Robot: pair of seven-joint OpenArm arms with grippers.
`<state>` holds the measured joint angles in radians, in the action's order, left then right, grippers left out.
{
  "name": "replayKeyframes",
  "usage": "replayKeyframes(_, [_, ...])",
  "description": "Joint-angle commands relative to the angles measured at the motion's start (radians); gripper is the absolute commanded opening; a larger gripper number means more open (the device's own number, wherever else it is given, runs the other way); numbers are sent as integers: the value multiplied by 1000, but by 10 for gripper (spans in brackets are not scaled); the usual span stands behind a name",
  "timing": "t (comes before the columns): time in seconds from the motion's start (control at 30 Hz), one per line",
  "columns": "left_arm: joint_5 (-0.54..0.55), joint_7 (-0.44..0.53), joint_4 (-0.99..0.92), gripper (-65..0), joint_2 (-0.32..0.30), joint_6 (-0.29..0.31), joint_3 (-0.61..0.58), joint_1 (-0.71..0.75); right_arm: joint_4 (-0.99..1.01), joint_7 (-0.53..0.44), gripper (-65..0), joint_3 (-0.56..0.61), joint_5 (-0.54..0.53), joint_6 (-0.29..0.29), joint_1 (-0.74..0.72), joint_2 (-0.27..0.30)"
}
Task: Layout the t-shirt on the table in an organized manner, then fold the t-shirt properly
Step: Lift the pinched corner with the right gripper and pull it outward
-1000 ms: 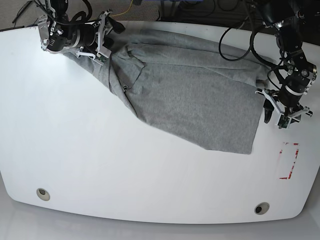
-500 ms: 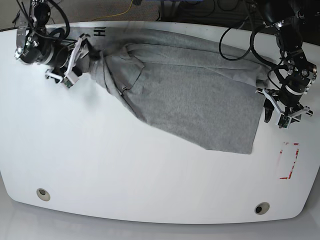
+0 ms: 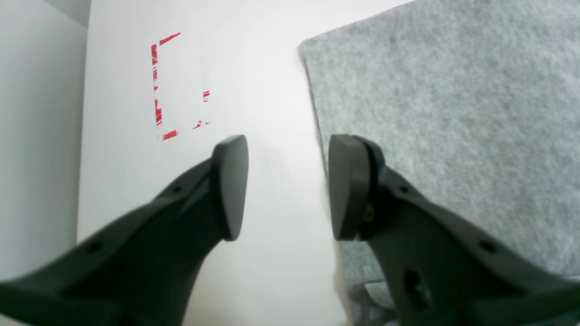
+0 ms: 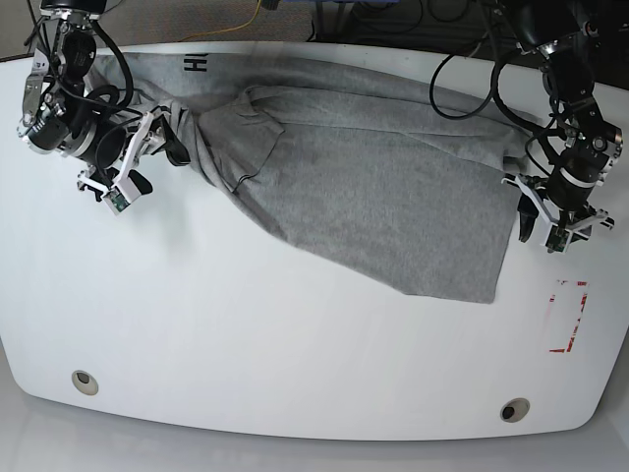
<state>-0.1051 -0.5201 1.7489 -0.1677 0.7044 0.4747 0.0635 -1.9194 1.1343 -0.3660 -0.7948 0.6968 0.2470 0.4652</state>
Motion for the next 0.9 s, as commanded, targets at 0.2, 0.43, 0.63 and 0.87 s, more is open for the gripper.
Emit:
replayKeyframes(0.2, [12, 24, 16, -383, -11, -6, 3, -14, 169, -40, -202, -5, -13, 1, -33, -13])
replayKeyframes(0.43, [12, 24, 16, -383, -11, -6, 5, -12, 258, -83, -202, -3, -13, 1, -39, -12])
replayKeyframes(0.63, [12, 24, 16, -383, -11, -6, 5, -12, 262, -83, -203, 3, -15, 1, -50, -13])
replayKeyframes(0.87, [12, 24, 16, -383, -11, -6, 3, -12, 262, -83, -272, 71, -18, 1, -50, -16])
